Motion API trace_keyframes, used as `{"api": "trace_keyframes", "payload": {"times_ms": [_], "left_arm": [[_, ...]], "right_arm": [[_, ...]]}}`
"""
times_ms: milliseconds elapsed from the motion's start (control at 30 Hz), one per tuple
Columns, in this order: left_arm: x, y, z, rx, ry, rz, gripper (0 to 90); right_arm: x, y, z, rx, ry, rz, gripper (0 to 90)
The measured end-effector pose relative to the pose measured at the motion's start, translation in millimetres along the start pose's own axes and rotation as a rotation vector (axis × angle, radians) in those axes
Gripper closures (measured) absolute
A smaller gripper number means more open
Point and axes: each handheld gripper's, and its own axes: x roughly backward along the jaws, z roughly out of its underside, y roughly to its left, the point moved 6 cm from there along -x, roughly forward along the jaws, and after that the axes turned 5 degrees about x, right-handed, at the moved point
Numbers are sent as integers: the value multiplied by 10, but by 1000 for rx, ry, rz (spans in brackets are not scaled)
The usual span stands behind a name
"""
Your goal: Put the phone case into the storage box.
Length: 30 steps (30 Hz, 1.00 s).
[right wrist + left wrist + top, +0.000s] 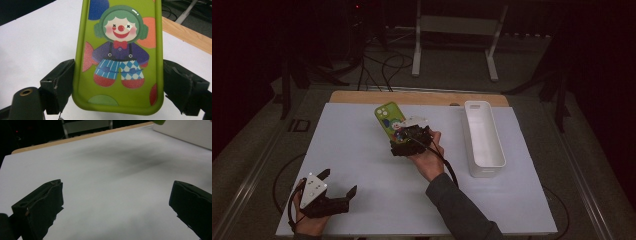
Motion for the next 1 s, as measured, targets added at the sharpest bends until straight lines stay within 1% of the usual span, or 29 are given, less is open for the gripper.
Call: {"api": "trace_keyframes", "payload": {"times_ms": [300,400,533,767,800,833,867,900,1000], "left_arm": [[4,-2,-25,8,0,-6,0],[7,-2,-37,9,-1,-9,0],[9,-2,-49,17,-3,-9,0],[12,-8,-60,18,-4,-7,0],[15,-42,-117,20,-5,4,0],[16,-50,-133,25,-7,8,0],[16,-50,-133,25,-7,8,0],[17,-65,-181,28,-10,16,0],[11,-80,-236,35,-12,28,0]], "right_arm": [[135,-9,39,-22,-43,1,156],[170,-15,55,-22,-59,1,156],[226,-33,74,-38,-78,7,156],[272,-42,83,-37,-96,7,156],[272,-42,83,-37,-96,7,156],[327,-42,114,-37,-117,18,156],[327,-42,114,-37,-117,18,156],[337,-42,121,-35,-121,18,156],[386,-50,143,-34,-135,24,156]]}}
